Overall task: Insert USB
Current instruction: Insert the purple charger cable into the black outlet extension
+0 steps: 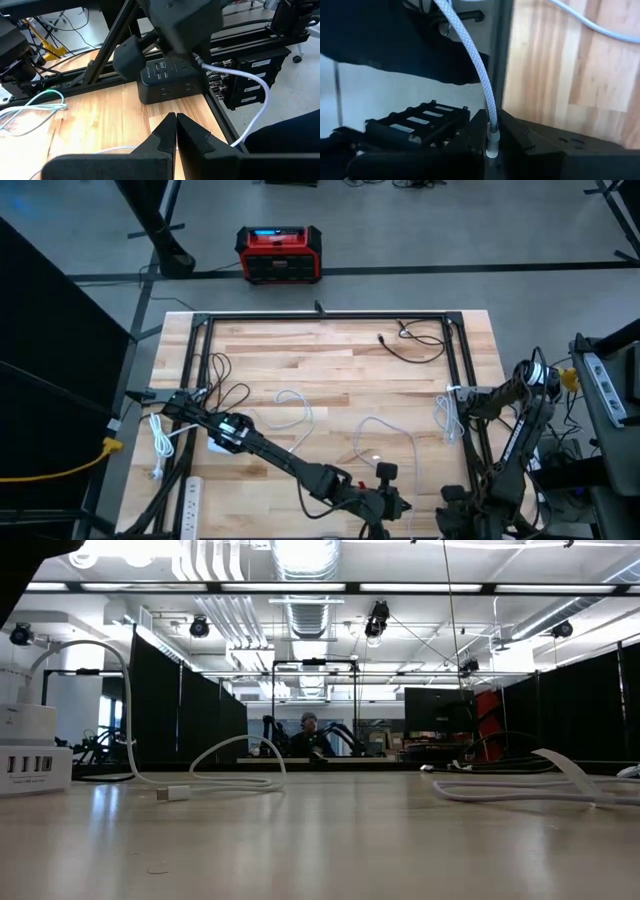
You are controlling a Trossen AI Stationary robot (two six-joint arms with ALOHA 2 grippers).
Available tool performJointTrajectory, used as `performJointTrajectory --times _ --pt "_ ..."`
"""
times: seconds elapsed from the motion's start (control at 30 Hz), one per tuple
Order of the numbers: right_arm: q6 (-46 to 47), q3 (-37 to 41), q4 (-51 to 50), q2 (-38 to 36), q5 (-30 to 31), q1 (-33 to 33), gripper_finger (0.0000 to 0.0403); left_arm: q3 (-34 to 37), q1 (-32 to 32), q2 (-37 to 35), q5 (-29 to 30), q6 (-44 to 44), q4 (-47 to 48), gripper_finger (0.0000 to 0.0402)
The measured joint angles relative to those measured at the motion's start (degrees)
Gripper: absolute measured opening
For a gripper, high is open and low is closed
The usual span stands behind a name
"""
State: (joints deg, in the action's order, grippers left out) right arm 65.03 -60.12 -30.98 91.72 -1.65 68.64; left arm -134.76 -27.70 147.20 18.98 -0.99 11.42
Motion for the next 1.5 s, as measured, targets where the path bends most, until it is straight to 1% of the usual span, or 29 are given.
performJointTrajectory --times 0.07,0.17,0.3,0.53,0.77,0.97,1.1,1.5 --pt "1.0 0.8 0.9 0.0 0.1 0.2 0.0016 0.0 0.0 0.0 0.0 0.0 0.0 0.0000" --pt "0.8 1.8 5.4 0.0 0.2 0.5 0.0016 0.0 0.0 0.0 0.0 0.0 0.0 0.0000" --pt "-1.3 2.4 10.5 0.2 0.2 0.6 0.0016 0.0 0.0 0.0 0.0 0.0 0.0 0.0000" --pt "-2.5 2.4 10.9 0.9 0.2 0.8 0.0016 0.0 0.0 0.0 0.0 0.0 0.1 0.0000" --pt "-3.5 2.4 16.1 4.8 -1.9 1.1 0.0016 0.0 0.0 0.0 0.0 0.0 0.2 0.0000" --pt "-3.1 2.5 15.8 6.7 -4.2 2.2 0.0016 0.0 0.0 0.0 0.0 -0.3 0.4 0.0000" --pt "-2.9 2.5 13.3 7.0 -4.8 2.6 0.0016 0.0 0.0 0.0 0.0 -0.6 0.4 0.0000" --pt "-4.7 2.5 -0.7 7.0 -4.8 2.8 0.0016 0.0 0.0 -0.1 0.0 -1.0 0.6 0.0000"
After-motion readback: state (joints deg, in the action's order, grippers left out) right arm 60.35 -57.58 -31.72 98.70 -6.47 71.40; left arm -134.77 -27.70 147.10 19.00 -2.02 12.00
